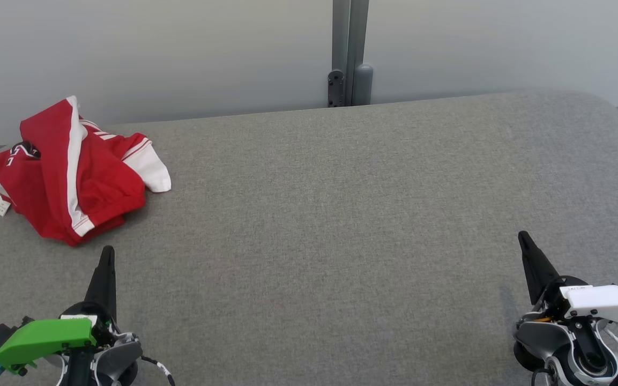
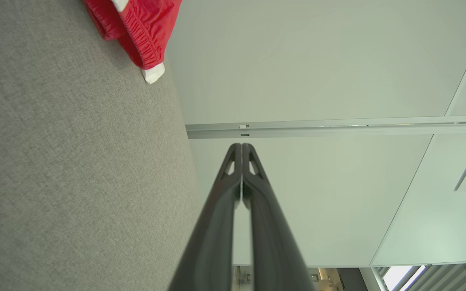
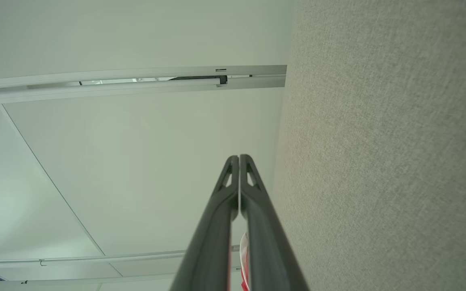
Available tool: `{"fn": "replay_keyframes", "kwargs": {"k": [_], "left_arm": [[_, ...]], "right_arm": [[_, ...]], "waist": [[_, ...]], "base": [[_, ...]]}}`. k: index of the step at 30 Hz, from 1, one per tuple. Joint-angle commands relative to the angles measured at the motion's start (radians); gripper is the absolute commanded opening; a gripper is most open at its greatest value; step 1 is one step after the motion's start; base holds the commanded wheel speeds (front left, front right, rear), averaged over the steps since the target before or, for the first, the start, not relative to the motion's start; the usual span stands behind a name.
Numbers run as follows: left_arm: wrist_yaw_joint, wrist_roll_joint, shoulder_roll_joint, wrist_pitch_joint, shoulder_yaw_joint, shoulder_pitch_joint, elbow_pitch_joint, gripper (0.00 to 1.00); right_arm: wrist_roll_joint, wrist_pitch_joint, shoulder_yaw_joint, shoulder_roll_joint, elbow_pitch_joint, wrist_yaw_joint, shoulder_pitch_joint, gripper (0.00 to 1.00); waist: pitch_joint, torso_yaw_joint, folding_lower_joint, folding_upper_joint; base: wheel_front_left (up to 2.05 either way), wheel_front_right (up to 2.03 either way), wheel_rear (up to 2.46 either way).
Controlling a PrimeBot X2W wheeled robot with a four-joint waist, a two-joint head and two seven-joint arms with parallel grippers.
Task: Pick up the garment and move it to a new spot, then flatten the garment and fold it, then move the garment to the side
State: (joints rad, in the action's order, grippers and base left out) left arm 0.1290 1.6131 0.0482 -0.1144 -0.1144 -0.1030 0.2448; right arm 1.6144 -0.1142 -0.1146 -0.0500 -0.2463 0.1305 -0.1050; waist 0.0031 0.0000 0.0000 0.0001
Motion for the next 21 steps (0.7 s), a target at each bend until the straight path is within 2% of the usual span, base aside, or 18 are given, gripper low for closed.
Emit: {"fn": "replay_keyframes", "kwargs": {"k": [1,8,9,14,21], "left_arm": [[0.005,0.0,0.004,-0.002,-0.001,-0.012,0.0,0.0],[0.005,0.0,0.004,-0.002,-0.001,-0.012,0.0,0.0],[0.0,0.0,0.0,0.0,0.0,0.0,0.0,1.0],[-0.003,-0.001,-0.008,0.003,0.006,0.033,0.039,1.0],[-0.002,-0.015,-0.007,0.038,0.04,0.045,0.02,1.0]], "right_arm": [[-0.003,-0.002,0.0,-0.001,0.004,0.0,-0.006,0.0],[-0.003,-0.002,0.0,-0.001,0.004,0.0,-0.006,0.0],[0.0,0.0,0.0,0.0,0.0,0.0,0.0,1.0],[0.0,0.003,0.004,0.012,-0.039,0.0,0.031,1.0],[-0.016,0.039,0.031,0.011,-0.028,0.0,0.038,1.0]], "waist": [[0.0,0.0,0.0,-0.0001],[0.0,0.0,0.0,-0.0001],[0.0,0.0,0.0,-0.0001],[0.0,0.0,0.0,-0.0001],[0.0,0.0,0.0,-0.0001]], "base": [[0.0,0.0,0.0],[0.0,0.0,0.0],[0.0,0.0,0.0],[0.0,0.0,0.0],[0.0,0.0,0.0]]}}
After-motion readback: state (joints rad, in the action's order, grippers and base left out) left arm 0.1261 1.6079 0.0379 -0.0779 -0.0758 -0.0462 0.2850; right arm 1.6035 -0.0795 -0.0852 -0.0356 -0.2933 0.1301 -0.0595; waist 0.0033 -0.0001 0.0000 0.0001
